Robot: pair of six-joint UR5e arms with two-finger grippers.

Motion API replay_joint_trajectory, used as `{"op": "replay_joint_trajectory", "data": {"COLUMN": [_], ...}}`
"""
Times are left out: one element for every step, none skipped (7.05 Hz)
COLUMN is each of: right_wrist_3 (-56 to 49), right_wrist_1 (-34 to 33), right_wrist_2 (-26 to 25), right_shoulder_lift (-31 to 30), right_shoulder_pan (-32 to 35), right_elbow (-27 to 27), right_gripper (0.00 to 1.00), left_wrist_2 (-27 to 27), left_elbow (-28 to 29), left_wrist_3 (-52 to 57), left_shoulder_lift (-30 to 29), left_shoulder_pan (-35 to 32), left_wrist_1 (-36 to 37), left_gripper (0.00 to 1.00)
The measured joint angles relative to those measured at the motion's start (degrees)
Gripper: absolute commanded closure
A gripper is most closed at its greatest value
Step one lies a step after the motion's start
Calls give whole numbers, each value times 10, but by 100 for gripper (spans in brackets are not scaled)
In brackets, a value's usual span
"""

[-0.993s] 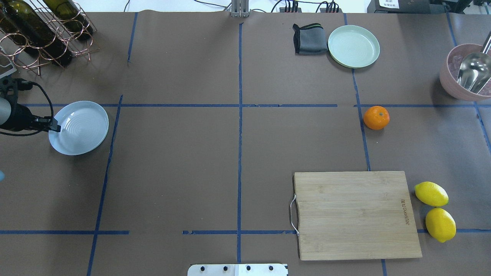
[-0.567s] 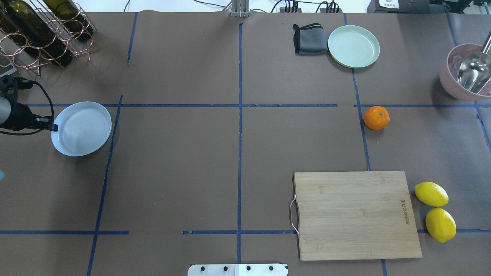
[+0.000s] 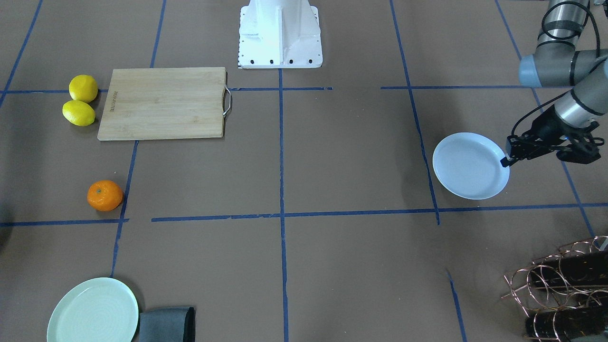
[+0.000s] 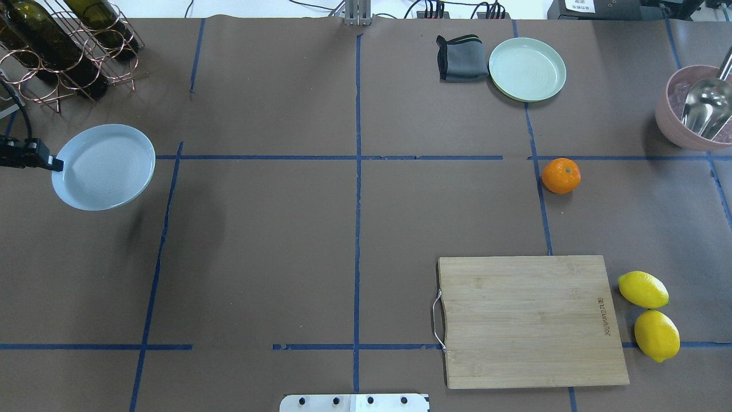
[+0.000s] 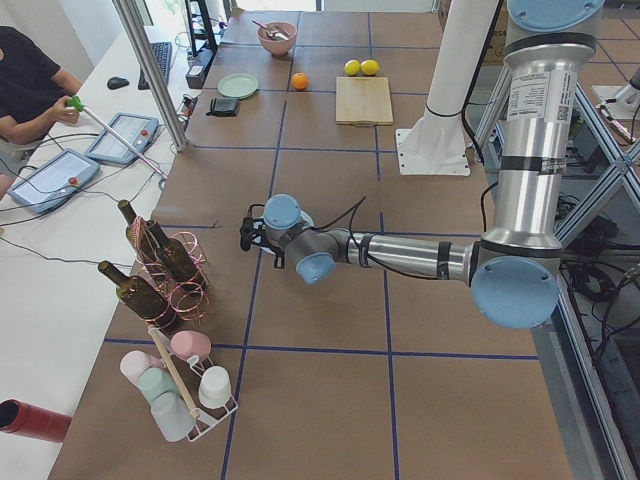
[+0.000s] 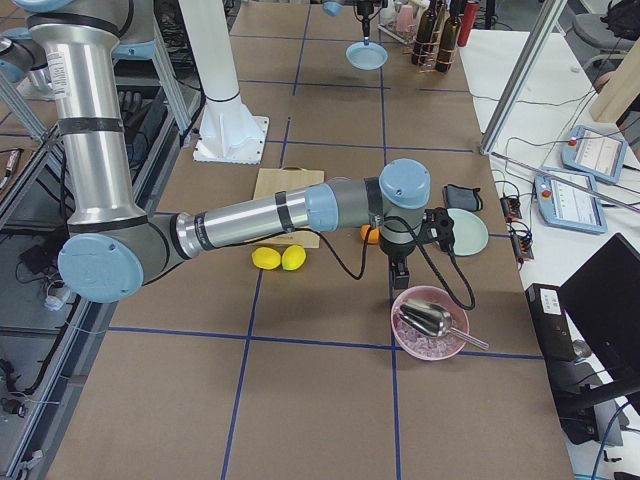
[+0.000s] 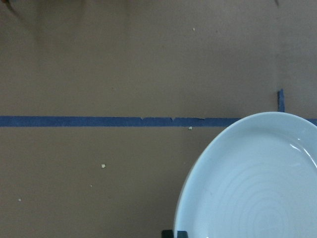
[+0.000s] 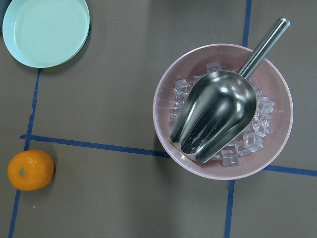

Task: Pick orange to plate
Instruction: 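Grasp the light blue plate rim with the left gripper, slide it to center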

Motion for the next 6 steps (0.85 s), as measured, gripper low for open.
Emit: {"op": "replay_joint_trajectory", "data": {"right_wrist_3": [11,35,74,137,220,301], "right_wrist_1": [0,4,21,59,114,168], "right_wrist_2": [1,1,2,1,-5,-16], "right_shoulder_lift": [0,0,0,0,0,1], "right_shoulder_pan": [-2,-10,-27,-55,-92,-131], "right_elbow": [0,5,11,15,16,16], "right_gripper": [0,0,0,0,0,0], "left_wrist_2": [-14,-12,8,39,76,119], "left_elbow": [-7,-11,-15,-18,-16,-12], "left_wrist_3": [-24,-77,-145,-214,-278,-336], "left_shoulder_lift": [-28,-69,-105,-138,-169,-199], "left_shoulder_pan": [-10,-4,24,67,116,170], "left_wrist_1": [29,55,67,72,74,75], "left_gripper": [100,100,100,100,100,100]}}
